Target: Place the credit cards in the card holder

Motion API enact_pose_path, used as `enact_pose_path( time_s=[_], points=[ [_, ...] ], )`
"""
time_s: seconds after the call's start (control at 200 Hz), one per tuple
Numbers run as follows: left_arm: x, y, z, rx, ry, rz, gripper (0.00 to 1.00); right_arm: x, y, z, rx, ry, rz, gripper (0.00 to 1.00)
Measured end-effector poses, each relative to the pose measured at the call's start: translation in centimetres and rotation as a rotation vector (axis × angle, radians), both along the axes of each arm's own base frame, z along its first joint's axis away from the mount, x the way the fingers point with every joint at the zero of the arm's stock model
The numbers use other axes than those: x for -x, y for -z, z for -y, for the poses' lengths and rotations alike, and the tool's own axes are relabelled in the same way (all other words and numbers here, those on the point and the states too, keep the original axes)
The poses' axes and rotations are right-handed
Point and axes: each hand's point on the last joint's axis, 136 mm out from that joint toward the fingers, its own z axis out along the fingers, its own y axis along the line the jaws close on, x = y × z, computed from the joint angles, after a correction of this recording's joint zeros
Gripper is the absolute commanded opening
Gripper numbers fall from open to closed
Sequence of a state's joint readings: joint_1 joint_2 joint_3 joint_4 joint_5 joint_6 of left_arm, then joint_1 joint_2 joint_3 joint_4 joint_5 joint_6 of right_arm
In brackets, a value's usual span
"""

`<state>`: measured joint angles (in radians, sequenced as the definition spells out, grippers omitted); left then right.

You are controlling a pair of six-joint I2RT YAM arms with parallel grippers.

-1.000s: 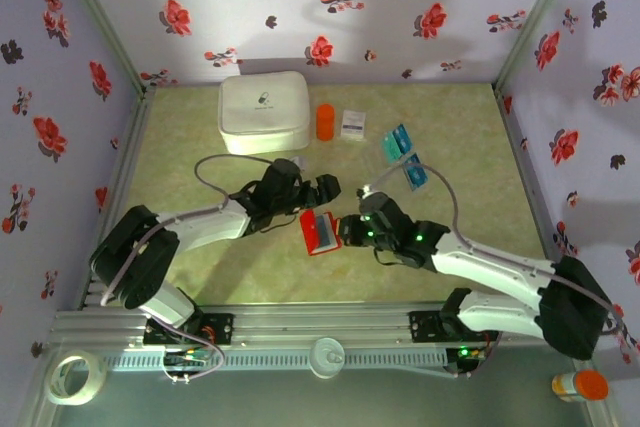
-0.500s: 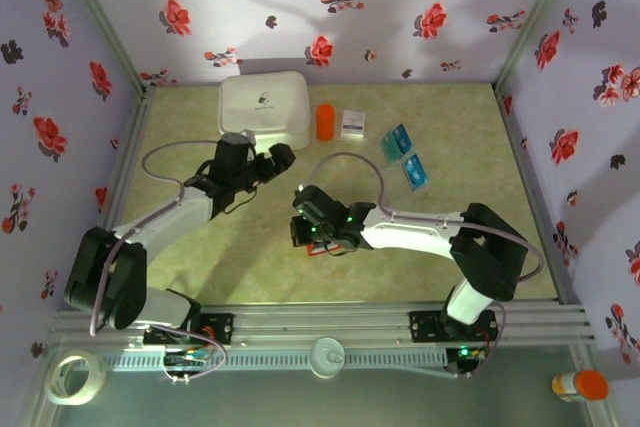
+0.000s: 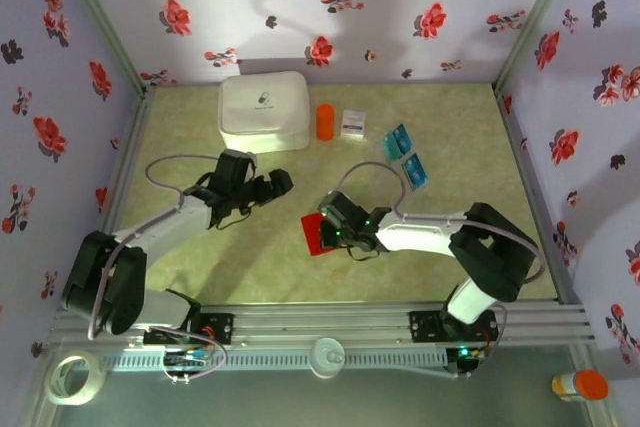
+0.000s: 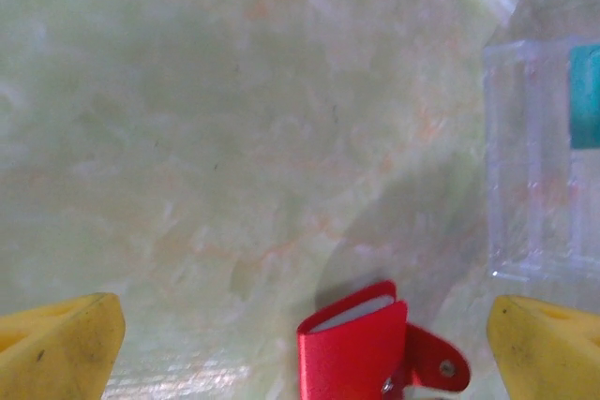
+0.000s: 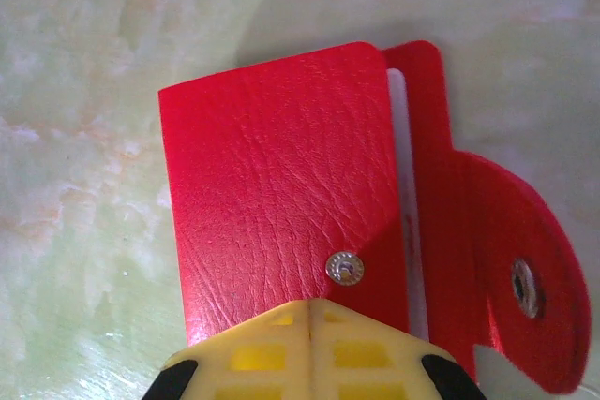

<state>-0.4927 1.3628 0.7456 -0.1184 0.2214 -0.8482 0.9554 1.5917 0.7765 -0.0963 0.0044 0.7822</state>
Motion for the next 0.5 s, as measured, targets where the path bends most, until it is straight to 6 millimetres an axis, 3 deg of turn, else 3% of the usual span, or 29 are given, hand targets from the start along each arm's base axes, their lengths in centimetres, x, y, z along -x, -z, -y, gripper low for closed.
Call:
enact_pose_path(
  time_s=[0.355,0.5],
  points=[
    [4.9,1.0,4.1,-0.075,0.178,-0.004,1.00,0.1,-0.2,1.0,-0.063,0.060,0.016,0.04],
    [6.2,2.4,5.1,-0.135,0.212,-0.010,1.00,0.1,0.1,1.0,-0.082,0.076,0.017,0.04]
  ],
)
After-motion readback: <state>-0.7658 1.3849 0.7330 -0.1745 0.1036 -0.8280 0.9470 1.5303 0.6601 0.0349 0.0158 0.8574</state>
